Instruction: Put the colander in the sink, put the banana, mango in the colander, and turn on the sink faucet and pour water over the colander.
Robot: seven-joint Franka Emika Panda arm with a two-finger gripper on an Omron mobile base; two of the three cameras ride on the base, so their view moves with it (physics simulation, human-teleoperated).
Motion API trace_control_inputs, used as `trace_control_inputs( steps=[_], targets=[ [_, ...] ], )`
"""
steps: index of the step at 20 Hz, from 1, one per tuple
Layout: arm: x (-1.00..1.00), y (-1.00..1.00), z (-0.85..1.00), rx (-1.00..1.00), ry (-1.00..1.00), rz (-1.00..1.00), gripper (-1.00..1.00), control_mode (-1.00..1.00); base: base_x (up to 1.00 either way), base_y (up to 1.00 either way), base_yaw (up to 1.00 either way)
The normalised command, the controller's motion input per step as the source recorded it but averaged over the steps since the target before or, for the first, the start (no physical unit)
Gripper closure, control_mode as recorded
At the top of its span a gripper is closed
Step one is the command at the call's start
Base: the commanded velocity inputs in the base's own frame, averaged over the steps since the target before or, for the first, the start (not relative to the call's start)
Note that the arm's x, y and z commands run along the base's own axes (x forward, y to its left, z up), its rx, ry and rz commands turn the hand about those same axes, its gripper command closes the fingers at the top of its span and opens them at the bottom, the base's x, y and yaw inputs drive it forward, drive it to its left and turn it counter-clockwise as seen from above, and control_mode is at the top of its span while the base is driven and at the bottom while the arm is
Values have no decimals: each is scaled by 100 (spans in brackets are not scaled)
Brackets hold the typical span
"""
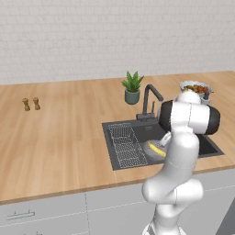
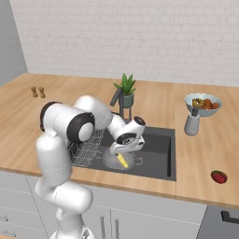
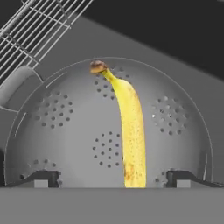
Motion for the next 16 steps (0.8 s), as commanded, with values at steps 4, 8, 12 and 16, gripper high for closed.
trace_control_inputs(
  steps=[4, 8, 12, 16],
  targets=[
    [-37, -37, 35, -3, 0, -11, -100, -100, 0, 0, 0],
    [-20, -43, 44, -1, 0, -14, -100, -100, 0, 0, 0],
    [-6, -44, 53, -1, 0, -18, -100, -100, 0, 0, 0],
    [-22, -46, 47, 0, 0, -23, -100, -100, 0, 0, 0]
  ],
)
